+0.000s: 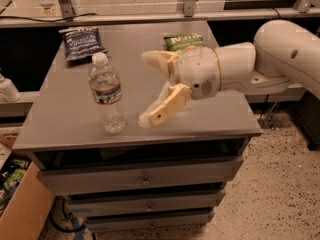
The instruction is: Pick water bottle
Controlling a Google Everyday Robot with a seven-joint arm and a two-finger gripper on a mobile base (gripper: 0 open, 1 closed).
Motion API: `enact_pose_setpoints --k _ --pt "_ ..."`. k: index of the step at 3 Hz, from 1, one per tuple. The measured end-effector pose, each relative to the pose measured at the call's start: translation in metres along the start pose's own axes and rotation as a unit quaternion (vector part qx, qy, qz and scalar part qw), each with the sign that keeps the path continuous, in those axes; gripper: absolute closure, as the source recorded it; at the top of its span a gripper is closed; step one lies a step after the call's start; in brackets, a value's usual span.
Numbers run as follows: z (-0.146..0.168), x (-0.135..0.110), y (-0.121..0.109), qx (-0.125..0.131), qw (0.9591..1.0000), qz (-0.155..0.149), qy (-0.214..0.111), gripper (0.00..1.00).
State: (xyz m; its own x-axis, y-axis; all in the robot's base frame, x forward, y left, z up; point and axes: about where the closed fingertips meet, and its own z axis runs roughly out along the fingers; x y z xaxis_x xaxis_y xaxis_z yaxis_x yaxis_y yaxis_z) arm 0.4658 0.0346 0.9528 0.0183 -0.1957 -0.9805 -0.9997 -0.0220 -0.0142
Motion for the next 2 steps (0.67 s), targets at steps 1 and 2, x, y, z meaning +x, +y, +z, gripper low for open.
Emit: enact_pose_setpoints --k 1,2 --pt "0.0576 -0.0449 0.0194 -0.021 0.9997 0.009 -0.006 0.0" --pt "0.0577 -0.0449 0.0194 -0.021 0.9997 0.009 -0.006 0.0"
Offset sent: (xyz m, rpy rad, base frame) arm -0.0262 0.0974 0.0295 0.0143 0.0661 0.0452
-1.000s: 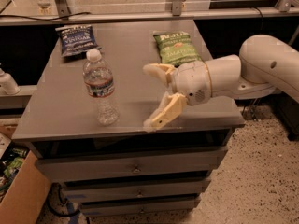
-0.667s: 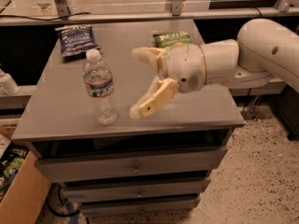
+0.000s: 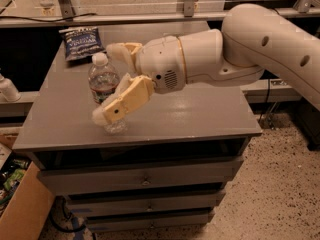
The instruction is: Pick water bottle
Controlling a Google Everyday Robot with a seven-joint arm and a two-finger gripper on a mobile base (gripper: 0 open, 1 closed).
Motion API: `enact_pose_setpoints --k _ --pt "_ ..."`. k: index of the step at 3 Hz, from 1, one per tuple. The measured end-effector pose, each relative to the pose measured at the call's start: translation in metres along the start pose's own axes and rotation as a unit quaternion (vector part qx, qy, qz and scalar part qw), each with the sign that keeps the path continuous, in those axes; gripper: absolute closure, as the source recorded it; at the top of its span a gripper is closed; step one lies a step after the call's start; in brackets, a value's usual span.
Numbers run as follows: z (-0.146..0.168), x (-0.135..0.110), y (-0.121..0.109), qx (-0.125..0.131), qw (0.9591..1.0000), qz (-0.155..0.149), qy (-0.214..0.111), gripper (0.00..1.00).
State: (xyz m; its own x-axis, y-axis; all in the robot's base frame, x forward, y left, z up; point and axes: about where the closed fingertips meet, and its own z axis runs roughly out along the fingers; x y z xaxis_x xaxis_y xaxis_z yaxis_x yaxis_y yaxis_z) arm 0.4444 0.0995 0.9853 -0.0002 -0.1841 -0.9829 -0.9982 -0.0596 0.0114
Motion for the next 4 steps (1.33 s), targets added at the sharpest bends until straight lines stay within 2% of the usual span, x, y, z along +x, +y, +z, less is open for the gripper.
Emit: enact_pose_setpoints --k 1,3,4 --pt "0.0 0.014 -0.008 0.001 1.0 -0.007 0.002 0.0" --pt "-0.019 0.044 -0.04 0.005 0.9997 -0.022 0.007 0.0" --pt "-0.011 0.055 -0.049 -0.003 0.9997 -0.024 0.005 0.0"
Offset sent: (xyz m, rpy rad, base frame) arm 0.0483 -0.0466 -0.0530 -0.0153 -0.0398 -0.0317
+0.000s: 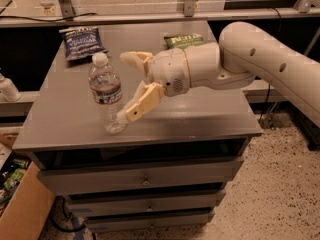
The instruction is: Pick water bottle
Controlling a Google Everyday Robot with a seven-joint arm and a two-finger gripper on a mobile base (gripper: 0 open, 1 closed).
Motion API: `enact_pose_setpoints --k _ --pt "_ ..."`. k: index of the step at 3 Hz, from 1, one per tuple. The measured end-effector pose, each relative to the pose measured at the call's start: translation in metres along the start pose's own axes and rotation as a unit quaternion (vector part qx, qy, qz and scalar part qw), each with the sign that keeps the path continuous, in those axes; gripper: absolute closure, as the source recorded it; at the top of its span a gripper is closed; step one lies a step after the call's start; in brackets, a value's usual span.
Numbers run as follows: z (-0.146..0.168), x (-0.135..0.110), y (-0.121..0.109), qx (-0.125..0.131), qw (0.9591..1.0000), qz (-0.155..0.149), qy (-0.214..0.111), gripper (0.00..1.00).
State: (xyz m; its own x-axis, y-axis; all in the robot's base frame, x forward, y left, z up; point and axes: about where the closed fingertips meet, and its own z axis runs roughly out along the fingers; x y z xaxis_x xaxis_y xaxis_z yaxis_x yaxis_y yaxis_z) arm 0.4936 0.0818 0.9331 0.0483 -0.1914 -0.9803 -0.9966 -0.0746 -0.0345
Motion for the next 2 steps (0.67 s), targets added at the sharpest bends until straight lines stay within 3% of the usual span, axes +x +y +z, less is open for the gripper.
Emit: enact_pose_setpoints --k 2 --pt "0.027 0.022 0.012 -0.017 0.9998 0.011 -0.003 0.0"
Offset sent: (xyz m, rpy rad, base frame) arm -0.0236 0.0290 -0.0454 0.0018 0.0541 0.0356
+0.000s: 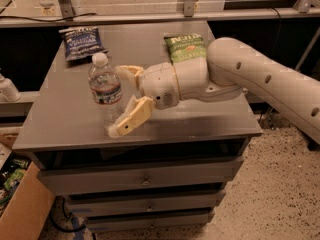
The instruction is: Pick water bottle
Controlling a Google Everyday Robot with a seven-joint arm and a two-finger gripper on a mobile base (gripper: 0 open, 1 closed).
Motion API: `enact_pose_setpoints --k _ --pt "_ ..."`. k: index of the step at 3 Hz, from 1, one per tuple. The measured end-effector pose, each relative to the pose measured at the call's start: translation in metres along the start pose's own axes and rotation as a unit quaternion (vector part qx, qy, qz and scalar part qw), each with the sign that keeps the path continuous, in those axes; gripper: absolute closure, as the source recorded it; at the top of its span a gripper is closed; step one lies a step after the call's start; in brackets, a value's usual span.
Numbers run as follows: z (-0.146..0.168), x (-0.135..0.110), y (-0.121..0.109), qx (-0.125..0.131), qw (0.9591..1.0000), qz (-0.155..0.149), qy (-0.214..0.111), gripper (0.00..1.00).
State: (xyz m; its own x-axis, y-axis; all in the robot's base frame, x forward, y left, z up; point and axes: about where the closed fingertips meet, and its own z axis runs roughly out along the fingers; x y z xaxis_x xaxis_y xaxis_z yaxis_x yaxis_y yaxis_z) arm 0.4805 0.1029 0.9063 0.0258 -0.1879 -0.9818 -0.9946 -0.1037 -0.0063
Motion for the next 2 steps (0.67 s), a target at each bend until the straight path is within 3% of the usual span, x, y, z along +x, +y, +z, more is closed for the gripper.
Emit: enact_pose_setpoints --k 1,2 --pt "0.0101 0.0122 0.0111 -0.006 0.9999 0.01 0.001 0.16" --pt "0.0189 0.0193 0.0169 -0.006 0.9998 0.016 -0.008 0.41"
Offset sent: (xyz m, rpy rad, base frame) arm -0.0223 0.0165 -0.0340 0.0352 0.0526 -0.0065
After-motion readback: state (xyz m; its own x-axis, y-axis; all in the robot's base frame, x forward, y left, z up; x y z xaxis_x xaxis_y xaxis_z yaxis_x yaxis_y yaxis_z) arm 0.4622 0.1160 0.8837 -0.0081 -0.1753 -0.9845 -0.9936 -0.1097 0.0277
